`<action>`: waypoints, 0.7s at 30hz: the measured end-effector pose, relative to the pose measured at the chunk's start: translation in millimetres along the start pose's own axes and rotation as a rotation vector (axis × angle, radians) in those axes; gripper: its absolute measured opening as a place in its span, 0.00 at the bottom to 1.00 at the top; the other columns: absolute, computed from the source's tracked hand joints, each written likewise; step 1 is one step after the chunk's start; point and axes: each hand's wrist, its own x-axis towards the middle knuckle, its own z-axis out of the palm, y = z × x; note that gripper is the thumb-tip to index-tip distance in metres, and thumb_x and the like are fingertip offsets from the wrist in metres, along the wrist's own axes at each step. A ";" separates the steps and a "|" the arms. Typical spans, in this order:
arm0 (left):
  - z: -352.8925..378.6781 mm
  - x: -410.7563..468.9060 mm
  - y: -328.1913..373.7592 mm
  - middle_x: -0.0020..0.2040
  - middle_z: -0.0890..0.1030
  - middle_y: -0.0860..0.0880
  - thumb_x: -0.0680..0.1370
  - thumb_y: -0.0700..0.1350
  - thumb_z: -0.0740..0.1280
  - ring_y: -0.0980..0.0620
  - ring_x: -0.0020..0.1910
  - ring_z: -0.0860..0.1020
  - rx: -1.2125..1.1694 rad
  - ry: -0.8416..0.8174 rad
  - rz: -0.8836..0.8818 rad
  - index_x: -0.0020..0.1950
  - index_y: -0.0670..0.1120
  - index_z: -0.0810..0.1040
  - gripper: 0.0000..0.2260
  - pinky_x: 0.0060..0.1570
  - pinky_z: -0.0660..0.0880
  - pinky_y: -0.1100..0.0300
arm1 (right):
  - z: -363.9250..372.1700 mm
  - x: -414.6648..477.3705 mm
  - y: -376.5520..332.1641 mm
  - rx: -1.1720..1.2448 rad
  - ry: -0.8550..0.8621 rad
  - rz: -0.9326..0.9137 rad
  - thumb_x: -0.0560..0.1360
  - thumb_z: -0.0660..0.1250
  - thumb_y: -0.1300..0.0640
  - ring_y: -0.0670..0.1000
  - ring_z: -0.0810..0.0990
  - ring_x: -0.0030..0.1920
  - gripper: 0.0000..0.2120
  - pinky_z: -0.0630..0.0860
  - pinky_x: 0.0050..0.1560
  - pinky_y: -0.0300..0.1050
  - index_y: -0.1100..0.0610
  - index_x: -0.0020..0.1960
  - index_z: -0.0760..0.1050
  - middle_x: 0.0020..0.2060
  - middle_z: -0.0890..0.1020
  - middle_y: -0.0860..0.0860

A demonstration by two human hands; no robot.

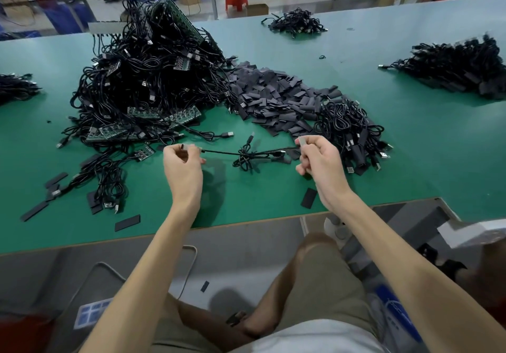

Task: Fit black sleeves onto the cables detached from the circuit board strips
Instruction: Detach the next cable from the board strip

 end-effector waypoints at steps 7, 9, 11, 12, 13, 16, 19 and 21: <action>5.8 -5.0 6.5 0.47 0.86 0.43 0.86 0.42 0.57 0.46 0.42 0.85 -0.274 -0.183 -0.019 0.55 0.45 0.67 0.01 0.34 0.79 0.58 | 4.7 -4.0 -2.3 -0.036 -0.138 -0.034 0.83 0.62 0.64 0.48 0.80 0.35 0.04 0.75 0.33 0.41 0.58 0.51 0.74 0.38 0.79 0.52; 6.2 -8.0 7.8 0.46 0.87 0.41 0.86 0.43 0.58 0.44 0.42 0.85 -0.305 -0.277 -0.024 0.56 0.43 0.68 0.03 0.35 0.80 0.57 | 6.3 -5.9 -3.0 -0.051 -0.199 -0.043 0.84 0.62 0.63 0.50 0.84 0.38 0.04 0.78 0.33 0.42 0.60 0.52 0.74 0.41 0.82 0.54; 7.4 -11.9 8.4 0.46 0.86 0.40 0.86 0.43 0.60 0.42 0.42 0.86 -0.303 -0.371 -0.025 0.55 0.41 0.69 0.05 0.36 0.81 0.56 | 6.7 -7.4 -3.1 -0.068 -0.248 -0.047 0.84 0.62 0.63 0.54 0.86 0.40 0.04 0.79 0.34 0.43 0.62 0.52 0.75 0.41 0.84 0.55; 8.3 -14.2 8.6 0.46 0.86 0.39 0.86 0.43 0.60 0.41 0.42 0.86 -0.295 -0.423 -0.022 0.55 0.41 0.69 0.05 0.36 0.82 0.55 | 6.9 -7.9 -2.9 -0.081 -0.269 -0.051 0.84 0.63 0.64 0.56 0.86 0.40 0.03 0.79 0.35 0.44 0.63 0.52 0.75 0.41 0.85 0.56; 9.3 -16.3 8.8 0.46 0.86 0.39 0.86 0.43 0.61 0.40 0.43 0.86 -0.284 -0.476 -0.022 0.55 0.41 0.70 0.05 0.37 0.82 0.54 | 7.0 -8.4 -3.0 -0.098 -0.289 -0.057 0.83 0.64 0.64 0.57 0.87 0.41 0.03 0.79 0.35 0.44 0.63 0.53 0.76 0.42 0.86 0.57; 13.1 -21.4 9.4 0.42 0.86 0.39 0.85 0.42 0.62 0.40 0.38 0.85 -0.218 -0.579 -0.022 0.53 0.39 0.72 0.06 0.36 0.82 0.54 | 8.0 -10.4 -4.9 -0.105 -0.320 -0.081 0.82 0.66 0.64 0.58 0.87 0.44 0.04 0.79 0.37 0.43 0.66 0.54 0.77 0.46 0.87 0.59; 15.3 -21.4 7.6 0.34 0.83 0.44 0.84 0.40 0.63 0.45 0.28 0.79 -0.088 -0.549 0.037 0.49 0.40 0.74 0.06 0.28 0.76 0.58 | 5.5 -11.6 -9.6 0.019 -0.266 -0.074 0.82 0.66 0.64 0.59 0.88 0.44 0.04 0.80 0.36 0.42 0.64 0.54 0.77 0.49 0.87 0.59; 14.9 -18.6 4.8 0.32 0.81 0.48 0.83 0.42 0.63 0.49 0.26 0.76 0.064 -0.470 0.126 0.47 0.42 0.76 0.07 0.25 0.71 0.59 | 2.5 -11.7 -11.9 0.096 -0.190 -0.065 0.82 0.66 0.64 0.58 0.87 0.44 0.04 0.80 0.36 0.42 0.64 0.55 0.77 0.50 0.87 0.59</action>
